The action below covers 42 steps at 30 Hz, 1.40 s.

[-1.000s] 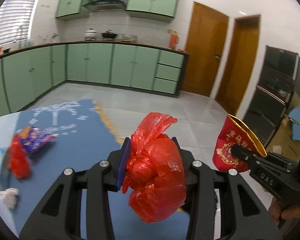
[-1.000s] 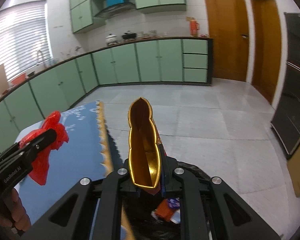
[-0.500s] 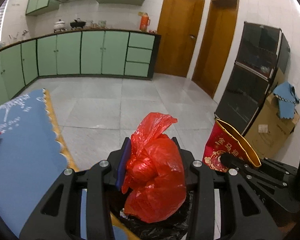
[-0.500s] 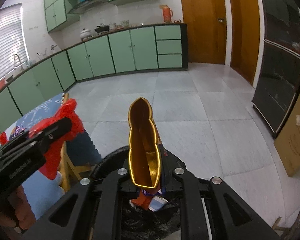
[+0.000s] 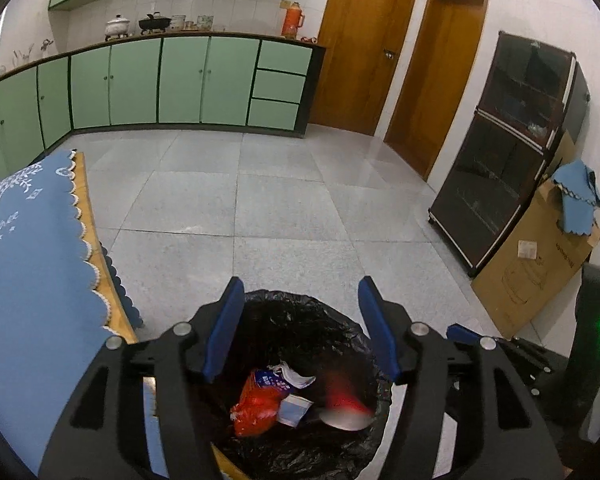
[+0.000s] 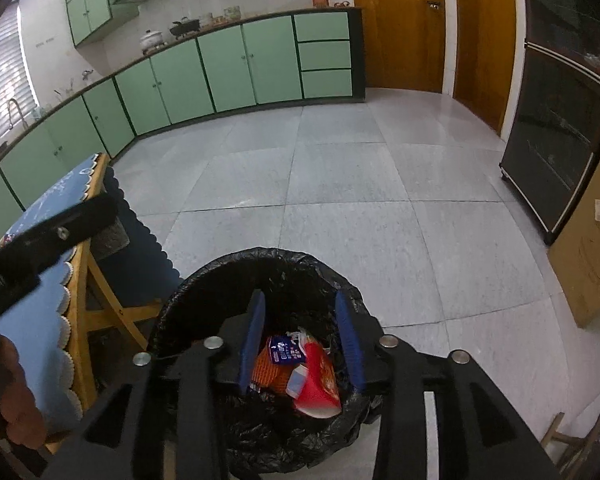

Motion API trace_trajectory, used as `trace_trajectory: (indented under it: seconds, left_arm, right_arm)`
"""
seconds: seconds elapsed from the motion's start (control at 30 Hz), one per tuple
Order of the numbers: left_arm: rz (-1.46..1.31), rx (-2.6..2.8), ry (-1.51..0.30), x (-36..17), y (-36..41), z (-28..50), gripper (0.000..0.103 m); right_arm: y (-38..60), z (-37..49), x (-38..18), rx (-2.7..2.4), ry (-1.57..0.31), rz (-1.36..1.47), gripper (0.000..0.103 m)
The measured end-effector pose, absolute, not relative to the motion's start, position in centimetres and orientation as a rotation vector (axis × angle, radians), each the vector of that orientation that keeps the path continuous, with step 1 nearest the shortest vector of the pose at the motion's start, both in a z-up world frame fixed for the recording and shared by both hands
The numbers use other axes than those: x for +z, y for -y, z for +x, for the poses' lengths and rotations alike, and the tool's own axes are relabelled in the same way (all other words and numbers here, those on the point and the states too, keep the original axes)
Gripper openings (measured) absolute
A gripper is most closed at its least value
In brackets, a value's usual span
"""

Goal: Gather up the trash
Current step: 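Carry the red plastic bag and red-gold paper bag to the bin and release both, then move both open tools back over the table, then grasp the white tissue with the left tool while the right tool grasps a red plastic bag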

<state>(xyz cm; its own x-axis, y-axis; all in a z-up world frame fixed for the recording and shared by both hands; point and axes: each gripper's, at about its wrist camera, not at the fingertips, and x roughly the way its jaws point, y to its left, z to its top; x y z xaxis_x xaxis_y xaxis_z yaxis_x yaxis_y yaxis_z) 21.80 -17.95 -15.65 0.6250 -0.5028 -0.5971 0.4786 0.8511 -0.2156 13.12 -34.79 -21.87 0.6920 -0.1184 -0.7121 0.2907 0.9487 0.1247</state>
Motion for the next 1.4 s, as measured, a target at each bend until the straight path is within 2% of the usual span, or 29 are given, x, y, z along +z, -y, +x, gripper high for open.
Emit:
trace_trajectory:
  seconds: [0.17, 0.27, 0.5, 0.63, 1.0, 1.07, 1.13, 1.3, 1.37, 1.4]
  left_arm:
    - [-0.059, -0.527, -0.649, -13.4, 15.9, 21.3, 0.061]
    - [-0.061, -0.478, -0.612, -11.8, 13.5, 20.8, 0.065]
    - [-0.043, -0.304, -0.542, -8.9, 5.9, 18.5, 0.07]
    - [-0.024, -0.165, -0.522, -8.4, 0.5, 16.9, 0.072]
    - [-0.045, 0.185, -0.595, -11.1, -13.5, 14.0, 0.076]
    - [-0.061, 0.195, -0.621, -11.9, -14.6, 14.0, 0.073]
    - [-0.065, 0.198, -0.648, -12.6, -15.3, 14.3, 0.064]
    - [-0.106, 0.173, -0.708, -14.3, -16.2, 15.0, 0.055]
    - [-0.125, 0.159, -0.723, -14.7, -16.1, 15.2, 0.048]
    - [-0.132, 0.152, -0.728, -15.0, -16.2, 15.3, 0.041]
  right_arm:
    - [34.2, 12.6, -19.8, -0.231, -0.721, 0.215, 0.051]
    - [33.5, 12.5, -18.0, -0.217, -0.677, 0.209, 0.061]
    - [28.3, 12.4, -13.2, -0.092, -0.553, 0.162, 0.078]
    - [24.0, 13.1, -12.2, 0.006, -0.522, 0.132, 0.082]
    - [12.5, 15.3, -13.1, 0.216, -0.544, 0.084, 0.082]
    - [10.9, 15.4, -13.4, 0.236, -0.55, 0.075, 0.082]
    - [9.4, 15.6, -13.8, 0.254, -0.562, 0.066, 0.082]
    - [6.9, 15.7, -14.4, 0.278, -0.582, 0.031, 0.082]
    - [6.3, 15.7, -14.6, 0.28, -0.586, 0.015, 0.082]
    - [6.2, 16.0, -14.6, 0.281, -0.59, 0.008, 0.082]
